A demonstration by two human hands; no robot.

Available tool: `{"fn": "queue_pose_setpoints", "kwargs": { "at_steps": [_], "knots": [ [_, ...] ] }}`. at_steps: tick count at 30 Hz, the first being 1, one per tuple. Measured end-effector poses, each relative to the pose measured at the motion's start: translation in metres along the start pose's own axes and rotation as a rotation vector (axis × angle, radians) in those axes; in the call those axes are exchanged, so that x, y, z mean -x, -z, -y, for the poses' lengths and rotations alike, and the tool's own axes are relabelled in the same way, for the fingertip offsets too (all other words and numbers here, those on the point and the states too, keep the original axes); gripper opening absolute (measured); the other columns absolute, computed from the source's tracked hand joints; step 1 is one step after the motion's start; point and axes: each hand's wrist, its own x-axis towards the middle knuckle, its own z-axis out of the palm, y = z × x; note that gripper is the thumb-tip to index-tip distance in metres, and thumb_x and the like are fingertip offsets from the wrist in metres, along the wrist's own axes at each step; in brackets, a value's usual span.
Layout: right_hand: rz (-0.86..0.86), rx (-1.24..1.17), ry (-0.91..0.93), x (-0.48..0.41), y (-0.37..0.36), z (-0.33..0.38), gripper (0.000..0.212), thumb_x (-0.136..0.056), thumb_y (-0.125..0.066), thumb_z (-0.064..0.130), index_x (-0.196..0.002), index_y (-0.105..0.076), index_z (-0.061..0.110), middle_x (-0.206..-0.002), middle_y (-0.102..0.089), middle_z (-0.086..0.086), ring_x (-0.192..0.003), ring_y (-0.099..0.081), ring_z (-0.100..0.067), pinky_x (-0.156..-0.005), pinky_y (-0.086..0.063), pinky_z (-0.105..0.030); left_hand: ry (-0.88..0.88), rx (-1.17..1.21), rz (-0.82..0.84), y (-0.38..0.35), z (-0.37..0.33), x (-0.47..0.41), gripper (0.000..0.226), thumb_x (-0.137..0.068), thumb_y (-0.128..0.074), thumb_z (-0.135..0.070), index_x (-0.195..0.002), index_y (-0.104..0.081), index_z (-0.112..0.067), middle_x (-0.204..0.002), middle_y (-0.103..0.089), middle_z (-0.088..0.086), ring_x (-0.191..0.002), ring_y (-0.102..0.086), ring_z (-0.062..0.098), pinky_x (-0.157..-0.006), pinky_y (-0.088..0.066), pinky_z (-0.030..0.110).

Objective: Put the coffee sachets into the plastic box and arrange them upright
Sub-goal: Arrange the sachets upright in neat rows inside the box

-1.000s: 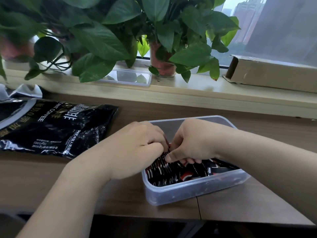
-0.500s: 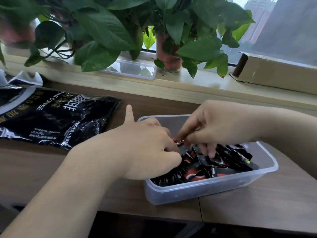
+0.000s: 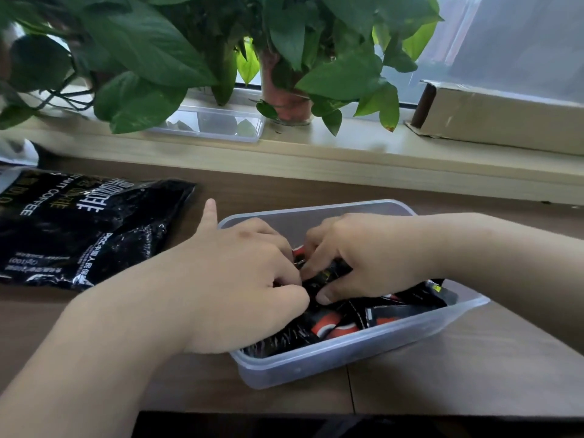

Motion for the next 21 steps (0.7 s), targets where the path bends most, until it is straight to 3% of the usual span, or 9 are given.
{"fn": "queue_pose_setpoints", "kwargs": {
  "at_steps": [3, 8, 13, 17, 21],
  "knots": [
    [0.055, 0.027, -0.015, 0.002, 0.001, 0.000, 0.031, -0.090, -0.067, 0.039, -0.121, -0.069, 0.039, -0.112, -0.058, 0.005, -0.106, -0.053, -0.014, -0.092, -0.041, -0.032, 0.014, -0.005, 0.021, 0.002, -0.001, 0.000, 0.051, -0.081, -0.024, -0.049, -0.104, -0.070, -0.047, -0.123, -0.046, -0.039, -0.132, -0.016, -0.014, -0.117, 0.014, 0.068],
    [0.121, -0.009, -0.009, 0.001, 0.005, 0.002, 0.021, -0.085, -0.071, 0.035, -0.105, -0.074, 0.036, -0.111, -0.060, 0.010, -0.106, -0.058, -0.015, -0.095, -0.048, -0.039, 0.039, -0.011, 0.022, 0.003, -0.005, -0.001, 0.059, -0.072, -0.021, -0.049, -0.106, -0.070, -0.048, -0.124, -0.045, -0.039, -0.131, -0.016, -0.015, -0.118, 0.011, 0.068],
    [0.132, -0.061, -0.022, 0.005, 0.012, 0.002, 0.027, -0.082, -0.067, 0.021, -0.104, -0.073, 0.035, -0.103, -0.070, 0.015, -0.098, -0.063, -0.007, -0.092, -0.051, -0.031, 0.036, -0.027, 0.021, 0.002, -0.005, 0.001, 0.056, -0.078, -0.023, -0.048, -0.109, -0.068, -0.052, -0.127, -0.044, -0.037, -0.132, -0.016, -0.012, -0.117, 0.012, 0.069],
    [-0.011, -0.253, -0.043, 0.018, 0.021, 0.000, 0.037, -0.086, -0.063, 0.010, -0.114, -0.072, 0.033, -0.106, -0.073, 0.020, -0.098, -0.065, 0.006, -0.092, -0.048, -0.013, 0.033, -0.051, 0.027, 0.002, -0.005, 0.003, 0.045, -0.089, -0.029, -0.047, -0.115, -0.063, -0.058, -0.127, -0.044, -0.033, -0.135, -0.018, -0.008, -0.114, 0.014, 0.072],
    [-0.315, -0.343, -0.130, 0.038, 0.034, -0.011, 0.028, -0.090, -0.062, 0.011, -0.106, -0.076, 0.029, -0.097, -0.076, 0.020, -0.090, -0.068, 0.008, -0.086, -0.050, -0.011, 0.030, -0.034, 0.016, 0.002, -0.003, 0.004, 0.054, -0.079, -0.024, -0.052, -0.122, -0.053, -0.067, -0.130, -0.043, -0.035, -0.135, -0.017, -0.010, -0.114, 0.017, 0.072]
  ]
}}
